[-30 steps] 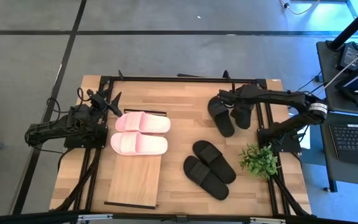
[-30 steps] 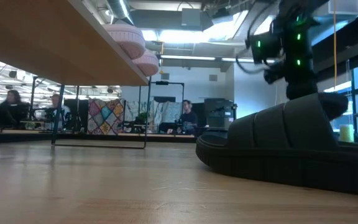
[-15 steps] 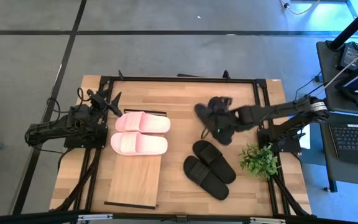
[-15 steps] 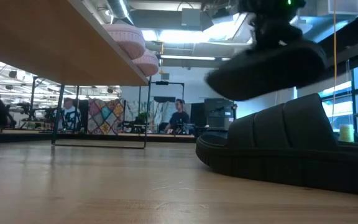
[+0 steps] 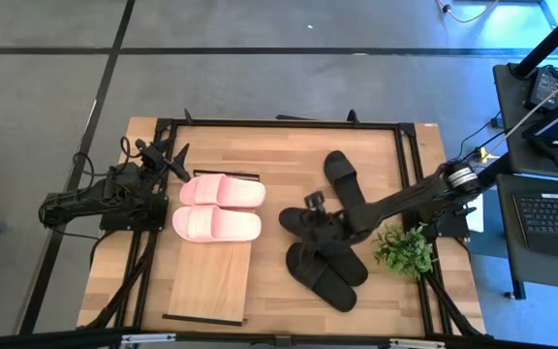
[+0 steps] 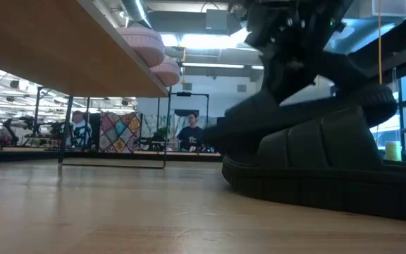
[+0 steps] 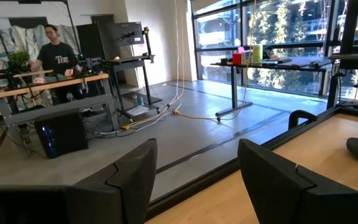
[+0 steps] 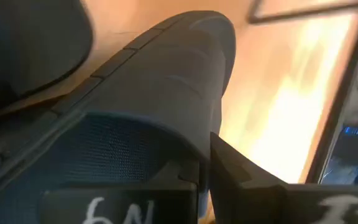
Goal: Pick and place slides into the shelf
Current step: Put the black slipper under the shelf
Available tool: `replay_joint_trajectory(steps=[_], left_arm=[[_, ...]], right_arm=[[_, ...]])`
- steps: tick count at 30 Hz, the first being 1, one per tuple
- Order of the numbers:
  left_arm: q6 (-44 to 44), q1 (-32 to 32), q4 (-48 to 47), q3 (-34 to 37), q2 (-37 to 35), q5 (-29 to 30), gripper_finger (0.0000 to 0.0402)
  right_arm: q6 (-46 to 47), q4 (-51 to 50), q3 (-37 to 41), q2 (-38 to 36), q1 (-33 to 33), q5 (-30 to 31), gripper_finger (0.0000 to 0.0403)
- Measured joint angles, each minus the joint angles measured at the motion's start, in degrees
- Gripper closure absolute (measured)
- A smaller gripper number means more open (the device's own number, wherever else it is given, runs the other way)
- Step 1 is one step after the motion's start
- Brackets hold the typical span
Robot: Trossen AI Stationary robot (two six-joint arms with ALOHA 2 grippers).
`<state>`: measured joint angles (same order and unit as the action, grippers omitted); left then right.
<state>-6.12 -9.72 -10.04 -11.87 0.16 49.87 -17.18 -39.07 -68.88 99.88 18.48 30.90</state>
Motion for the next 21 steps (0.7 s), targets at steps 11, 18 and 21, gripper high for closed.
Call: replay_joint_trajectory(steps=[11, 18, 21], left_arm=[[0.48, 0.02, -1.99, 0.00, 0.00, 0.00, 0.0185], [1.13, 0.01, -2.08, -0.01, 0.00, 0.00, 0.0185], [1.11, 0.01, -2.13, -0.01, 0.00, 0.00, 0.0185]], right_arm=[[-16.48, -0.40, -13.93, 10.04, 0.90, 0.54, 0.0388], [-21.05, 3.31, -15.17, 13.59, 0.40, 0.56, 0.0388], [-21.83, 3.59, -15.16, 14.22, 0.44, 0.68, 0.0388]])
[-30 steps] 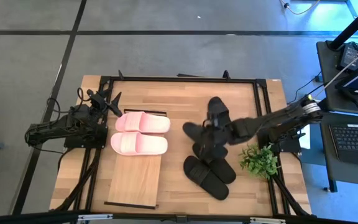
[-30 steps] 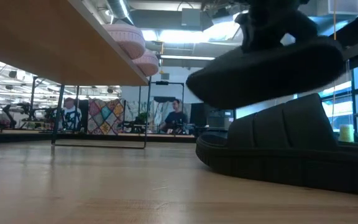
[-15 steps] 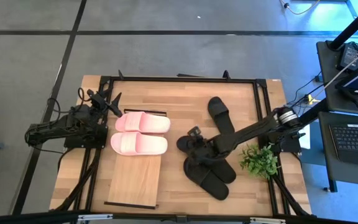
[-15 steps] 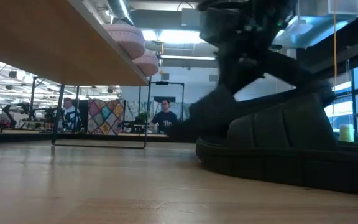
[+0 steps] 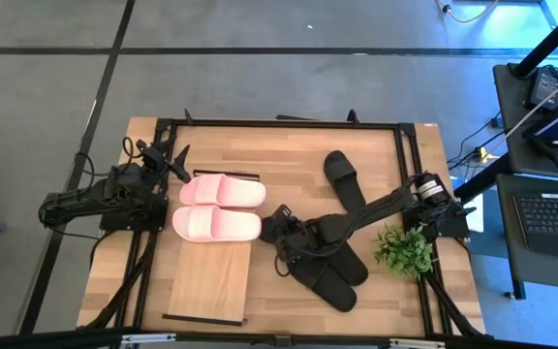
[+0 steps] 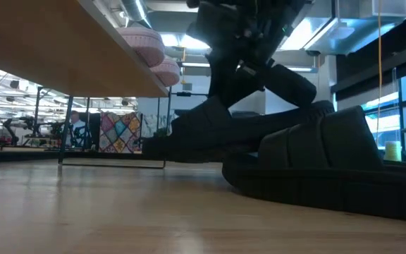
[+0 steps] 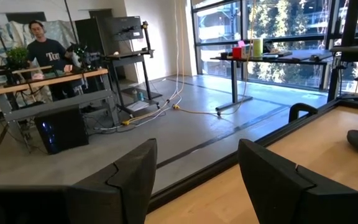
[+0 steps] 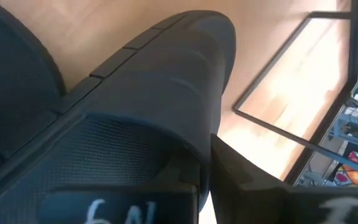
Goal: Pick and place slides into the shelf
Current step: Put the black slipper under the shelf
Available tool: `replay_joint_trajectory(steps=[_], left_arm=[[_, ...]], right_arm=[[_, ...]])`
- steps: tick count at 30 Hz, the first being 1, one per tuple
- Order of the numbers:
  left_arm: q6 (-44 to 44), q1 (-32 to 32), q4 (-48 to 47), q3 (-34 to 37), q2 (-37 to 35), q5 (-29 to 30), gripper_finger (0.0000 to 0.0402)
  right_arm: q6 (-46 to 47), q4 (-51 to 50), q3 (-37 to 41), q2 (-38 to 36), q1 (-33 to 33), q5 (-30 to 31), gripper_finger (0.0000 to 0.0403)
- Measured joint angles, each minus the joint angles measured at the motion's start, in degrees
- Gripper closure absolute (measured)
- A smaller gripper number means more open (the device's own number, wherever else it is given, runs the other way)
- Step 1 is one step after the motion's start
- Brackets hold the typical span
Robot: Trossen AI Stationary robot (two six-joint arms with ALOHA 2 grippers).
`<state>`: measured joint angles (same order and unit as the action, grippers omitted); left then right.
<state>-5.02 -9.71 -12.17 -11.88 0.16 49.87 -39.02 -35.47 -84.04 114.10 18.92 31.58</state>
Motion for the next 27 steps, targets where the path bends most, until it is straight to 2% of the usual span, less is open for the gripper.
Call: replay_joint_trajectory(steps=[27], left_arm=[[0.07, 0.00, -0.04, 0.00, 0.00, 0.02, 0.0185]], right_arm=[[-0.08, 0.86, 0.07, -0.06, 0.00, -0.16, 0.0364]])
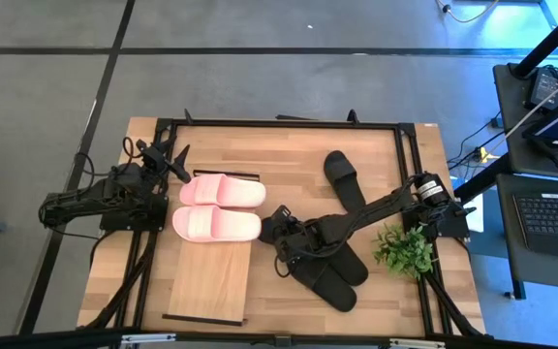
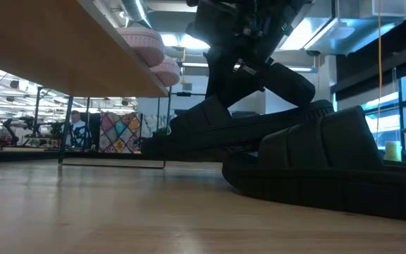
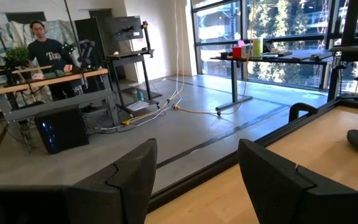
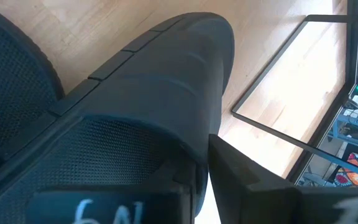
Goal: Pick and place slides into the shelf
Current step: Put the black slipper under the shelf
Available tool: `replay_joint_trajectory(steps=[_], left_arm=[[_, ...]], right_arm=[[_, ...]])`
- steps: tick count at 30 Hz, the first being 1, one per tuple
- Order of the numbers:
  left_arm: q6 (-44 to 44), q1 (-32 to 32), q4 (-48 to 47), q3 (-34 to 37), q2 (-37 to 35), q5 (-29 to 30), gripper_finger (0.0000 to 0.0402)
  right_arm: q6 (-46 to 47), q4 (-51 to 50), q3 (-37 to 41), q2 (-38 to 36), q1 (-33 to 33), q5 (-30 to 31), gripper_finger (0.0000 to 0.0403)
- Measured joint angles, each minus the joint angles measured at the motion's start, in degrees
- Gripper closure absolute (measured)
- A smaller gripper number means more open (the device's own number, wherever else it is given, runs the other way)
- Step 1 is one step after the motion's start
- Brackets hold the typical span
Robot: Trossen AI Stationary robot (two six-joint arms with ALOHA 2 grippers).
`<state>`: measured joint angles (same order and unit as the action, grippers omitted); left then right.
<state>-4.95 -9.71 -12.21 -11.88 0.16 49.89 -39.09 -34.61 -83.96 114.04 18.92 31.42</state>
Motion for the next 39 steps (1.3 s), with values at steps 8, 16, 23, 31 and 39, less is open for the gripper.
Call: replay_joint_trajectory(steps=[8, 16, 23, 31, 39], left_arm=[[0.04, 0.00, 0.00, 0.00, 0.00, -0.01, 0.0185], [0.04, 0.00, 0.00, 0.00, 0.00, -0.02, 0.0185], [0.22, 0.00, 0.00, 0.00, 0.00, -0.02, 0.0185], [0.28, 0.02, 0.00, 0.00, 0.00, -0.02, 0.0185], [0.31, 0.00, 0.00, 0.00, 0.00, -0.02, 0.0185]], right_arm=[[0.02, -0.24, 0.00, -0.02, 0.00, -0.13, 0.0364], [0.06, -0.28, 0.00, -0.02, 0.01, -0.20, 0.0337], [4.10, -1.07, 0.00, -0.07, 0.00, -0.09, 0.0271], [5.67, -1.76, 0.00, -0.26, 0.00, 0.00, 0.0235], [16.85, -9.35, -3.77, -0.68, 0.02, -0.04, 0.0234]])
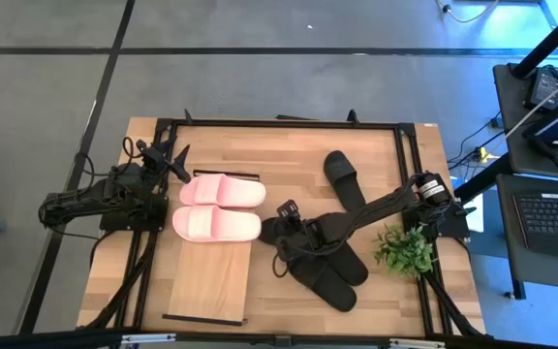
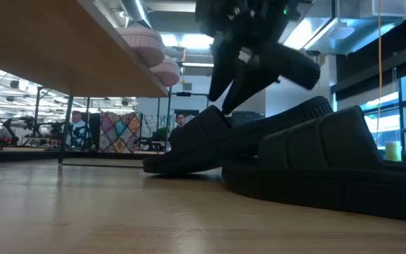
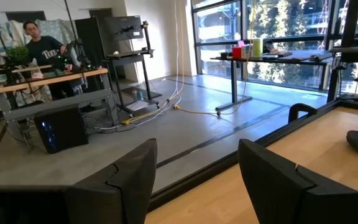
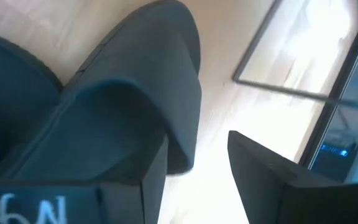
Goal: Pick and place slides into the shelf
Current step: Put the black slipper under the shelf
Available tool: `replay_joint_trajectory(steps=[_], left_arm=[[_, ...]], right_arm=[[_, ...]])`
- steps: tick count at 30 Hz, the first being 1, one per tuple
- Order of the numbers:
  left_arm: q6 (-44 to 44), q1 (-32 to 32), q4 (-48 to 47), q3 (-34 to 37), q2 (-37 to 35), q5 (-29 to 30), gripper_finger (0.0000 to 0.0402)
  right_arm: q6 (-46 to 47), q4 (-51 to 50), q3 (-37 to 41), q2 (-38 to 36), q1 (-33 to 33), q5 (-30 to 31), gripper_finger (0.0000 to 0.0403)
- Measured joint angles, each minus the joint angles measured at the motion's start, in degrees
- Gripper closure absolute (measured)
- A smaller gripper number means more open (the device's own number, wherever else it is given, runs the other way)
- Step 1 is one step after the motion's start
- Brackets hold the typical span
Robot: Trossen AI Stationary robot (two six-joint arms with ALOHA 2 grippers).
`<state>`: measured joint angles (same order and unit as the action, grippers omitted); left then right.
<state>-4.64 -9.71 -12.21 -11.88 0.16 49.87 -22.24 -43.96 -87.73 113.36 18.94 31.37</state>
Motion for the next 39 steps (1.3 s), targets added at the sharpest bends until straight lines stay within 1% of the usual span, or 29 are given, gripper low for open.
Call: replay_joint_trajectory(steps=[5, 7, 9, 11, 13, 15, 17, 19, 23, 27, 30, 33, 37, 39], left_arm=[[0.01, 0.00, 0.00, 0.00, 0.00, 0.00, 0.0185], [0.00, 0.00, 0.00, 0.00, 0.00, 0.00, 0.0185], [0.02, 0.00, 0.00, 0.00, 0.00, 0.00, 0.0185], [0.02, 0.00, 0.00, 0.00, 0.00, 0.00, 0.0185], [0.09, 0.02, 0.00, 0.00, 0.00, 0.00, 0.0185], [0.09, 0.00, 0.00, 0.00, 0.00, -0.02, 0.0185], [0.11, 0.00, 0.00, 0.00, 0.00, -0.01, 0.0185], [0.07, 0.02, 0.00, 0.00, 0.00, -0.02, 0.0185], [0.07, 0.01, 0.00, 0.00, 0.00, -0.02, 0.0185], [0.07, 0.00, 0.00, 0.00, 0.00, -0.02, 0.0185], [0.07, 0.02, 0.00, 0.00, 0.00, -0.02, 0.0185], [0.07, 0.01, 0.00, 0.00, 0.00, -0.02, 0.0185], [0.07, 0.00, 0.00, 0.00, 0.00, -0.02, 0.0185], [0.04, 0.00, 0.00, 0.00, 0.00, -0.02, 0.0185]], right_arm=[[8.06, -7.24, -3.74, 0.00, 0.42, -0.17, 0.0234], [14.33, -11.73, -6.02, 0.00, 0.69, -1.40, 0.0234], [23.22, -16.88, -8.62, 0.00, 0.83, -3.88, 0.0234], [33.50, -21.99, -11.13, 0.00, 0.83, -8.12, 0.0234], [42.54, -26.66, -13.51, 0.00, 0.83, -13.93, 0.0234], [45.98, -27.98, -15.07, -0.04, 1.05, -19.76, 0.0234], [45.99, -28.37, -15.50, -0.04, 2.26, -22.05, 0.0234], [44.94, -27.50, -15.50, -0.04, 4.19, -22.01, 0.0234], [44.23, -24.89, -13.23, -0.04, 8.00, -18.23, 0.0234], [44.73, -24.70, -11.32, 0.00, 11.24, -11.15, 0.0234], [44.19, -24.34, -9.87, 0.00, 13.03, -7.31, 0.0234], [44.97, -24.31, -7.53, 0.00, 13.89, -6.62, 0.0234], [51.11, -22.66, -5.65, 0.02, 13.97, -6.53, 0.0234], [52.38, -22.64, -5.59, 0.02, 13.88, -6.86, 0.0234]])
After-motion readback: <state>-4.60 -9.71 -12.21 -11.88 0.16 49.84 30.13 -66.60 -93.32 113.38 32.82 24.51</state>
